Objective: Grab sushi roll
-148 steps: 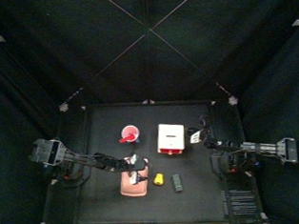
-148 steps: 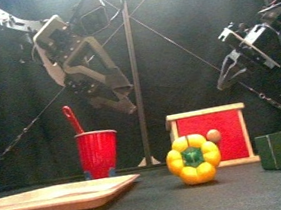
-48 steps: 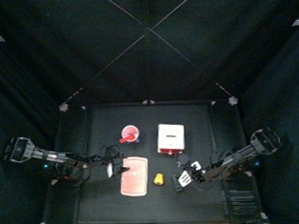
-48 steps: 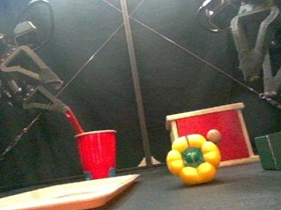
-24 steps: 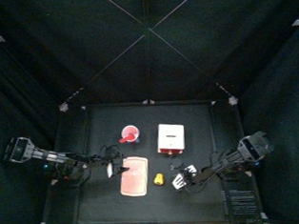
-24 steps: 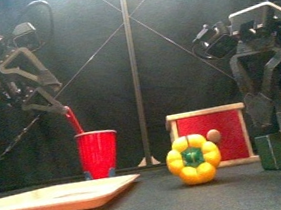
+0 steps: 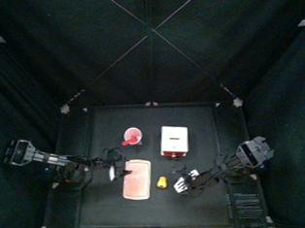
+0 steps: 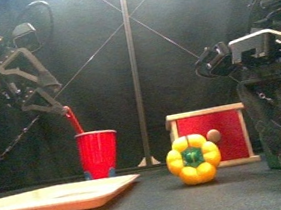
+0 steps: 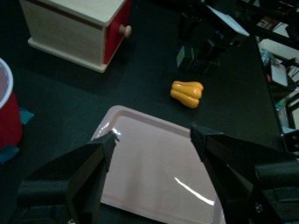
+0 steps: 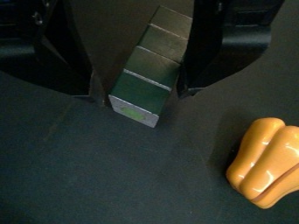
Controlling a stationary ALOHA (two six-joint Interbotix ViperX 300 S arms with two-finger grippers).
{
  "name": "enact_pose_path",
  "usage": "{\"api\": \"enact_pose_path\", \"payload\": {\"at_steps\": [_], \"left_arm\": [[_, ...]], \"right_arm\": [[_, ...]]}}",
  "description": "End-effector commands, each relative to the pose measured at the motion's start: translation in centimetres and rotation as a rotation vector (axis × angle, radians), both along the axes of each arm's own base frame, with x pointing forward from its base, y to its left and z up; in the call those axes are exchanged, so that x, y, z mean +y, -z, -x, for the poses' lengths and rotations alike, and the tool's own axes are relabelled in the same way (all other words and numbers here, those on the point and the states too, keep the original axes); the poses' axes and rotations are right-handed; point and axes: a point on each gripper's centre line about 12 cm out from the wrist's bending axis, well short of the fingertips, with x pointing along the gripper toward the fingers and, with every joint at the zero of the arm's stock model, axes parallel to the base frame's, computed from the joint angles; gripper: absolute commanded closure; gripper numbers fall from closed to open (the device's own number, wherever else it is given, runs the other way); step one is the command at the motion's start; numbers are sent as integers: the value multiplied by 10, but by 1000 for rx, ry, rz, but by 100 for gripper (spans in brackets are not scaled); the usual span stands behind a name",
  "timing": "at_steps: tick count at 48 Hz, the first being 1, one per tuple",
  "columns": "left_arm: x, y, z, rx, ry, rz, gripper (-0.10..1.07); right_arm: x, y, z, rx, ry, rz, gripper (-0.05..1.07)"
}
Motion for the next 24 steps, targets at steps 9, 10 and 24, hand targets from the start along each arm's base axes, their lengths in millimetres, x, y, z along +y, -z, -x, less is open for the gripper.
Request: {"api": "enact_pose_path", "payload": {"at_steps": [9, 10, 24], "left_arm": [[0, -2, -2, -10, -3, -2, -2], [0, -2, -1, -9, -4, -4, -2], [0, -3, -2, -13, -1, -7, -2]], "right_arm": [[0, -12, -8, -41, 6, -15, 35], [-1, -13, -8, -44, 6, -14, 36], [-9, -43, -17, -143, -37, 23, 41]]}}
